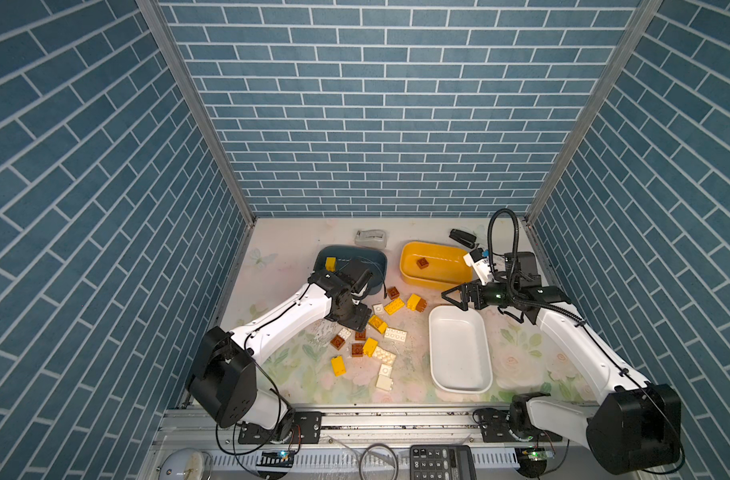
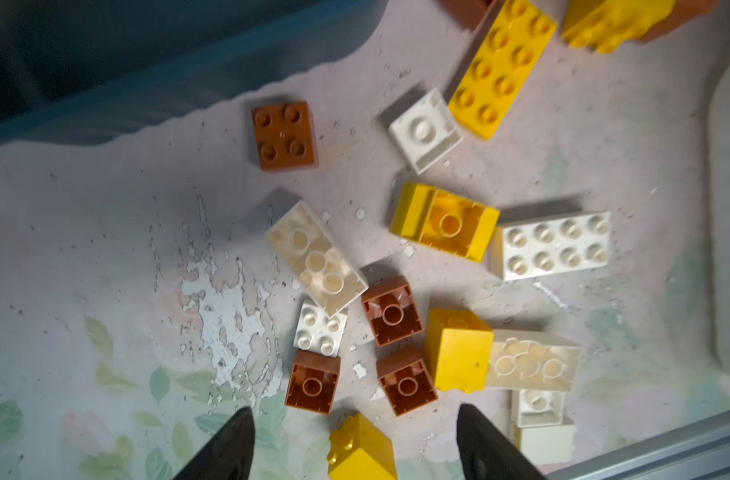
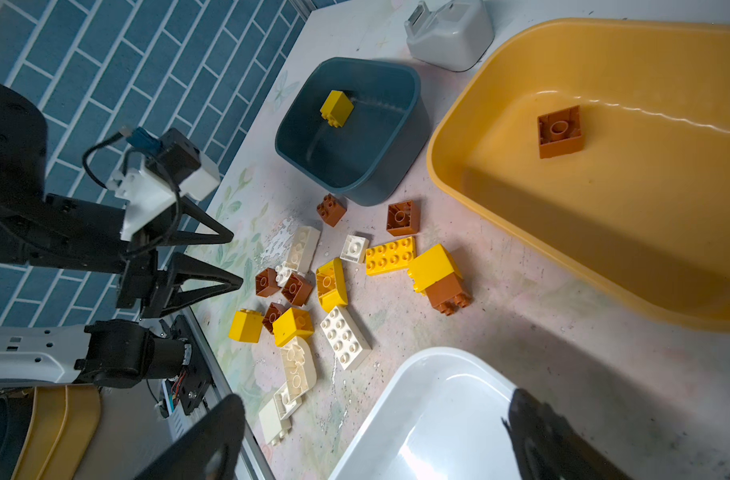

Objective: Sort the legos into containers by color
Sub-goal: 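Move the left gripper back to the pile and grasp another brown brick, then carry the brown brick with the left gripper into the yellow bin and release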

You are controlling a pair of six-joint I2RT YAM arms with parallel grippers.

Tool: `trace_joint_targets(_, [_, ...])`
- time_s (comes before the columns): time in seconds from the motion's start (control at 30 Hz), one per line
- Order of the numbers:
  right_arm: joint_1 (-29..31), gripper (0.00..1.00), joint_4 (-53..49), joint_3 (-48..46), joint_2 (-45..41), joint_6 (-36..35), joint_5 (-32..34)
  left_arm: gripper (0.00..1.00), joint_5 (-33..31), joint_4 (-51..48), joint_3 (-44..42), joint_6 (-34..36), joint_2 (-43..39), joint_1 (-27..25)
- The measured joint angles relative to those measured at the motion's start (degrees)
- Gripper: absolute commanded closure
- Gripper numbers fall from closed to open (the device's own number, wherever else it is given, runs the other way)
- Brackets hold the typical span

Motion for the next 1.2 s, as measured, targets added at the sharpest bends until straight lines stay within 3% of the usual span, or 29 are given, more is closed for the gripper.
trace_joint_targets(0.4, [2.3, 0.01, -0.4, -0.3, 0.3, 0.1, 0.6, 0.30, -1.8, 4.5, -12.5, -0.9, -0.5, 0.3])
trace_joint_targets(0.77, [2.4, 0.02, -1.9, -0.3, 0.3, 0.2, 1.4, 0.48, -1.1, 10.4, -14.4, 0.6, 3.8, 4.6])
trace_joint_targets(1.0, [2.4, 0.02, -2.8, -0.3, 0.3, 0.2, 1.8, 0.68, 1.2, 12.0, -14.5, 1.4, 4.8, 7.0])
trace_joint_targets(1.2, [2.5, 0.01, -2.8, -0.2, 0.8, 0.2, 2.3, 0.69, 2.1, 10.7, -13.9, 1.5, 4.8, 8.2])
